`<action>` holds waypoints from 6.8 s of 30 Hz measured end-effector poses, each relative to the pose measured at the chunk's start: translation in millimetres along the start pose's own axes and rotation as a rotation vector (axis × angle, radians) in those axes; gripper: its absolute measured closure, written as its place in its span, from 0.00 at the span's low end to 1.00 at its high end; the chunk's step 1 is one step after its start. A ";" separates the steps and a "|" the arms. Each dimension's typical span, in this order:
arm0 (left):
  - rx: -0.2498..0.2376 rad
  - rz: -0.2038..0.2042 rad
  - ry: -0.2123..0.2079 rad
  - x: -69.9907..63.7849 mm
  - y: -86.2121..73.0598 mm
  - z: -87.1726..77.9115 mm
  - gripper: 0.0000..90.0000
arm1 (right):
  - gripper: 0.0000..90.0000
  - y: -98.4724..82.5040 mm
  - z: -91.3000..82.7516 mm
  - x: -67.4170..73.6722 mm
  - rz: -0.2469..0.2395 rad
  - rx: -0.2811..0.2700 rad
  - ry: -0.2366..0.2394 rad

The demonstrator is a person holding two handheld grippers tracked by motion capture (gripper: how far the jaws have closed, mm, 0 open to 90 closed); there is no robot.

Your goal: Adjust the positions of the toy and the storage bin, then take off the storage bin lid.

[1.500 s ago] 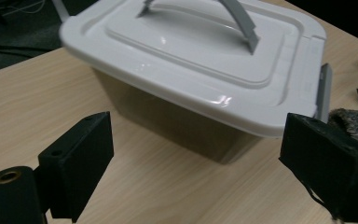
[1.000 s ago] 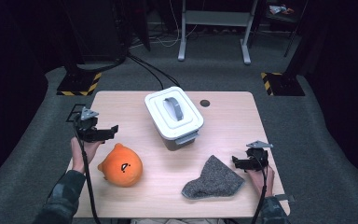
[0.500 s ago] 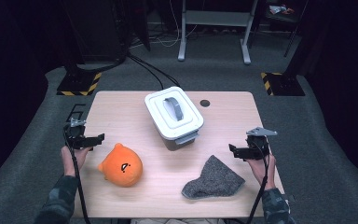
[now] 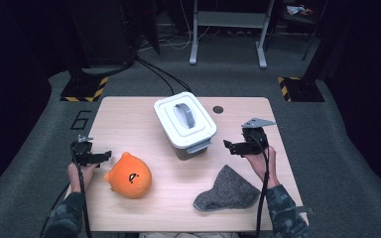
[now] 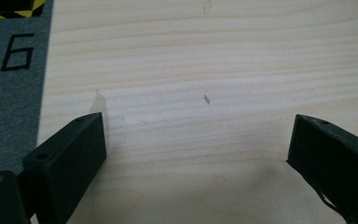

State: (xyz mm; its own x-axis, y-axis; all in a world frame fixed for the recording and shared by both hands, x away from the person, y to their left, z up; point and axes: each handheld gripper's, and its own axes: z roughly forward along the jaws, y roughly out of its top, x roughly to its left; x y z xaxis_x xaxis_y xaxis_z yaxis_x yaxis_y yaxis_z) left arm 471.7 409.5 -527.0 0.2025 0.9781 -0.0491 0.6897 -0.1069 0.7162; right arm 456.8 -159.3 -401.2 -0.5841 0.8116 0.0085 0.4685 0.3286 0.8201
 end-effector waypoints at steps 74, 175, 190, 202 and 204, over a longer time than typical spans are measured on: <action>-0.010 0.070 0.008 -3.2 -3.4 2.9 0.00 | 0.46 68.6 71.6 35.3 -0.037 0.061 0.076; -0.010 0.068 0.010 -3.5 -3.4 2.9 0.00 | 0.74 101.1 67.9 59.1 -0.127 0.044 0.084; -0.015 0.066 0.013 -3.8 -3.6 3.2 0.00 | 0.74 103.1 41.0 41.8 -0.098 -0.002 0.058; -0.015 0.067 0.013 -3.7 -3.6 3.2 0.00 | 0.74 101.7 22.1 21.2 -0.077 -0.020 0.008; -0.015 0.067 0.014 -3.8 -3.6 3.2 0.00 | 0.74 101.6 19.5 17.8 -0.075 -0.027 -0.001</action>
State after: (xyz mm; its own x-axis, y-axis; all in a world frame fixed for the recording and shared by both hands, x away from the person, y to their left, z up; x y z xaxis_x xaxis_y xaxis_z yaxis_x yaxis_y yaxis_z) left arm 470.6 405.6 -531.6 0.2382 0.9712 0.0086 0.6644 -0.1694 0.7279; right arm 506.9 -102.1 -328.8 -0.6165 0.7855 -0.0539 0.4056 0.3756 0.8333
